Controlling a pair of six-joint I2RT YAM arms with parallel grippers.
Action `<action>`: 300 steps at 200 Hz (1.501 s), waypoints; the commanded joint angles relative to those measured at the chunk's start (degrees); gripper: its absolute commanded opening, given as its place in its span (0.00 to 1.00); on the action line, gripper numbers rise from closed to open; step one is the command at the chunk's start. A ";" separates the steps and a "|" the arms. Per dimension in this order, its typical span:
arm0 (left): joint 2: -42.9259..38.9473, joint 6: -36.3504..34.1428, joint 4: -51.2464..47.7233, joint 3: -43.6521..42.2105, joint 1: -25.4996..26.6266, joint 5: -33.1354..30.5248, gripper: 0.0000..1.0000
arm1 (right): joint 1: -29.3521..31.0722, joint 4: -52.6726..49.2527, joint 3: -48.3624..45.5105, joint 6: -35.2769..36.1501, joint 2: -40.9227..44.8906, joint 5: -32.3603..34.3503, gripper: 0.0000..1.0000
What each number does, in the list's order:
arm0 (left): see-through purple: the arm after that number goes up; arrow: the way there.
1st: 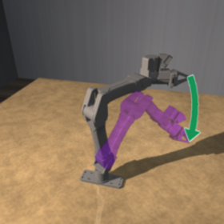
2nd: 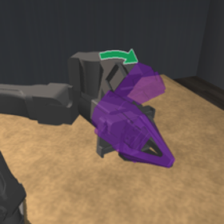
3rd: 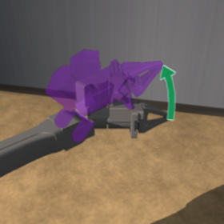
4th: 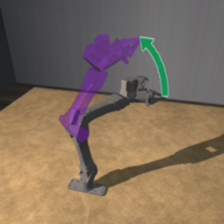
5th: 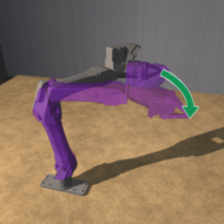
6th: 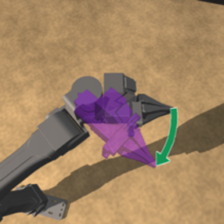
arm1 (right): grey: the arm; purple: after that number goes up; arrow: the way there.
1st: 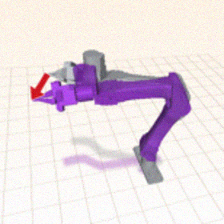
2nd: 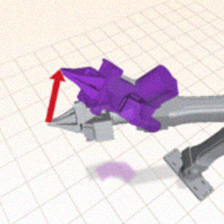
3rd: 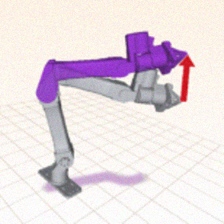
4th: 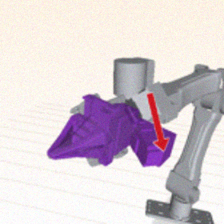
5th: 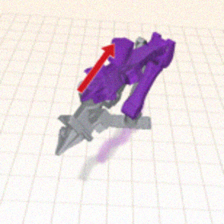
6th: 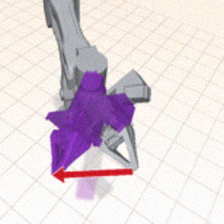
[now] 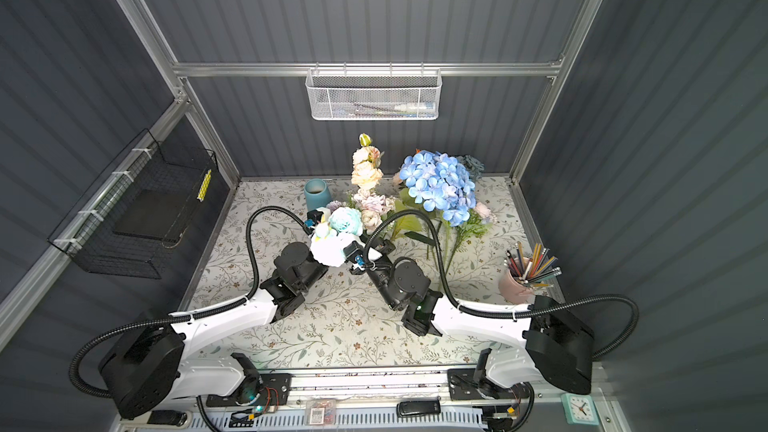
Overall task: Arrange the flowers into the vase
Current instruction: 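Push the white rose stem deeper into the glass vase with the right gripper, then open the right gripper and withdraw while the left gripper draws back from the bouquet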
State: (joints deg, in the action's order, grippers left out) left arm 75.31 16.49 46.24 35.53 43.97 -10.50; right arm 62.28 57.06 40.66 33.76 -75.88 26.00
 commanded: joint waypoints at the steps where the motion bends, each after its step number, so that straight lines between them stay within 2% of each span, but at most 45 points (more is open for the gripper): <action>1: -1.04 -0.31 1.13 1.30 0.31 0.18 0.99 | -1.43 -2.53 -1.14 -5.69 2.11 1.22 0.05; 45: -1.52 -0.57 0.52 1.30 0.32 -0.04 0.99 | -3.70 -6.48 -4.21 -13.89 3.51 1.41 0.08; 85: -1.48 -0.48 0.17 1.53 0.33 -0.05 0.99 | -3.92 -7.86 -5.57 -15.20 5.30 1.67 0.15; 97: -1.39 -0.34 0.17 1.60 0.26 -0.05 0.99 | -3.92 -8.55 -5.55 -15.08 5.94 1.75 0.23; 114: -1.39 -0.28 0.17 1.74 0.33 -0.02 0.99 | -3.92 -9.51 -5.67 -15.11 7.12 1.44 0.44; 131: -1.51 -0.23 0.01 1.74 0.31 -0.04 0.99 | -3.99 -10.90 -6.11 -15.84 9.23 -0.14 0.53; 149: -1.74 -0.26 -0.55 1.74 0.32 0.04 0.99 | -3.77 -14.26 -6.26 -17.35 11.36 -2.40 0.59; 192: -2.41 -0.25 -2.74 2.05 0.32 0.31 0.99 | -2.27 -25.87 -7.55 -22.07 19.06 -3.24 0.64; 242: -6.07 -0.58 -10.46 2.78 0.33 1.16 0.99 | -1.29 -39.39 -12.07 -33.50 25.82 -2.73 0.67; 275: -10.62 -0.92 -20.04 3.45 0.32 0.89 0.99 | -1.30 -39.90 -15.83 -36.54 26.23 -1.20 0.69; 300: -14.29 -0.89 -26.69 3.48 0.23 -1.05 0.99 | -1.45 -37.63 -18.56 -36.86 25.40 1.81 0.78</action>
State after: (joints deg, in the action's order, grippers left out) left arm 64.42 16.47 27.90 37.15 43.97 -9.96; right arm 60.69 19.09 24.03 -0.56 -50.17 24.34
